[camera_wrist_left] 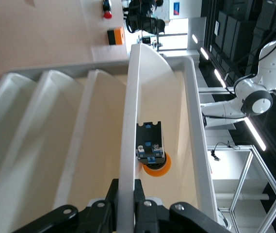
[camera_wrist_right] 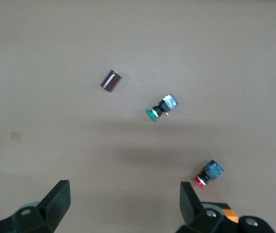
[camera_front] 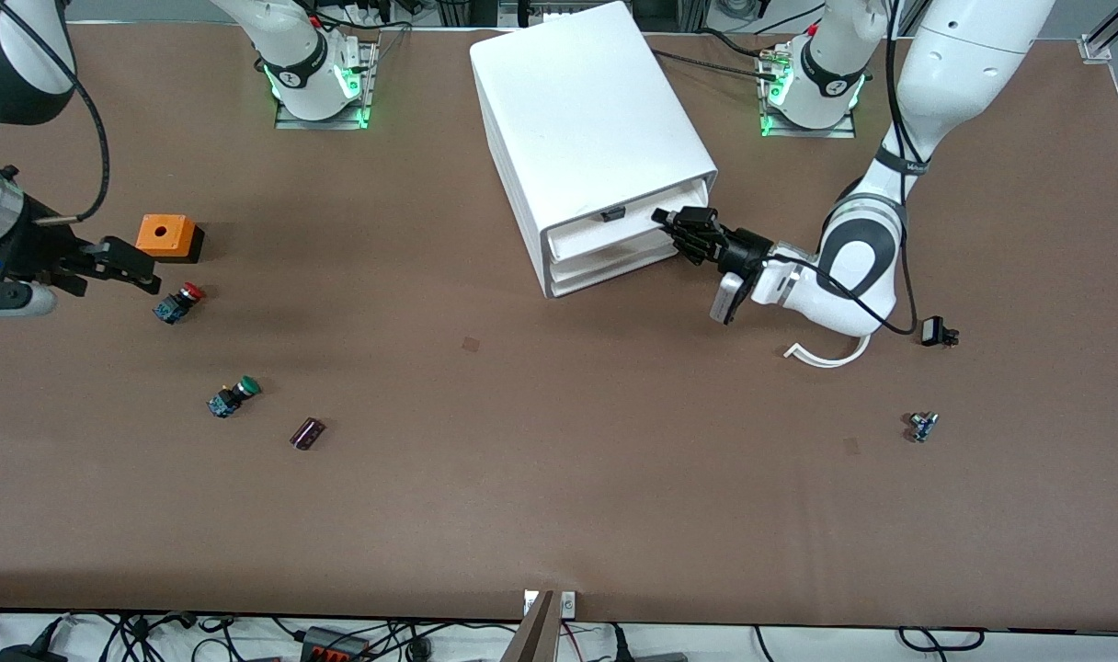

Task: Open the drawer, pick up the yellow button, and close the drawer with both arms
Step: 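Release the drawer with the left gripper while the right gripper reaches in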

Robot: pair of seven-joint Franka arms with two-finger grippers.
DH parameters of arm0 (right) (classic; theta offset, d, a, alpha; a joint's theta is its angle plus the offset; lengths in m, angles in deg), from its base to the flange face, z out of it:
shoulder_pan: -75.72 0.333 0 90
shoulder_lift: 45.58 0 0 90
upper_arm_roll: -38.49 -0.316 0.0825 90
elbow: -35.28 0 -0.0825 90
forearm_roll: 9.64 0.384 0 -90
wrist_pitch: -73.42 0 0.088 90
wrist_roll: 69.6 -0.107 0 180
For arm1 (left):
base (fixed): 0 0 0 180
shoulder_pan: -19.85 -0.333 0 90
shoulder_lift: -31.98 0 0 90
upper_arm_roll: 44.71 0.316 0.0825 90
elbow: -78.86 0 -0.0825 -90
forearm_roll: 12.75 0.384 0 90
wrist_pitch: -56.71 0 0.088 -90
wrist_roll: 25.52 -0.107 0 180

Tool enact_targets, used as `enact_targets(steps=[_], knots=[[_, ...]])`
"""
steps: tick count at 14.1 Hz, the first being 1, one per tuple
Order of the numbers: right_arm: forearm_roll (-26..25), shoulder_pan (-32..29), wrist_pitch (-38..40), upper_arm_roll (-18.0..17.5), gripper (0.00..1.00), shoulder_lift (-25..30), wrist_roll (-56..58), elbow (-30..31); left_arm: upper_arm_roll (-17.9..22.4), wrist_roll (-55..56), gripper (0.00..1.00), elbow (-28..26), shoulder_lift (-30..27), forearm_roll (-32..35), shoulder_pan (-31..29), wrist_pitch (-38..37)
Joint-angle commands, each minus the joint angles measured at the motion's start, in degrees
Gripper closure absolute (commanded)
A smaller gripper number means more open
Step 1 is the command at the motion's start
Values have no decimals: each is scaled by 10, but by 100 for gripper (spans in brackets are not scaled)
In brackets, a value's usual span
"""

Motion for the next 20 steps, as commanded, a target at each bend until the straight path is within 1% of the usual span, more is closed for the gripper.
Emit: enact_targets(steps=[1,3,4,5,7,8,9,10,12,13,14,15,17,20], knots=[[8,31,4,1,0,-50,-2,-62,12,37,95,92,61,21,-10,-5],[35,56,3,1,0,-67,-5,-74,30,37,95,125,83,23,-10,-6],[54,68,-13,1,0,-74,-4,-75,37,38,95,141,91,23,-10,-6],[59,82,-27,1,0,-78,-4,-76,38,38,95,149,95,23,-10,-6],[62,110,-61,1,0,-92,-18,-76,42,42,91,161,98,23,-11,-6],[71,117,-78,1,0,-95,-21,-76,43,43,84,164,98,23,-14,-6],[93,130,-84,1,0,-102,-21,-76,43,43,33,166,98,23,-15,-7],[108,143,-86,1,0,-106,-20,-77,44,44,0,166,97,23,-19,-10],[108,189,-108,1,0,-112,-20,-77,44,51,0,166,91,29,-26,-14],[107,208,-128,2,0,-115,-20,-77,43,84,0,170,85,42,-34,-15],[107,224,-145,1,0,-116,-42,-77,43,133,0,186,72,63,-40,-25],[108,243,-164,2,0,-121,-72,-77,43,190,0,213,67,95,-41,-52],[103,285,-210,3,0,-133,-98,-77,44,309,0,289,67,160,-48,-95],[88,328,-259,3,0,-157,-149,-79,44,451,0,386,66,283,-59,-138]])
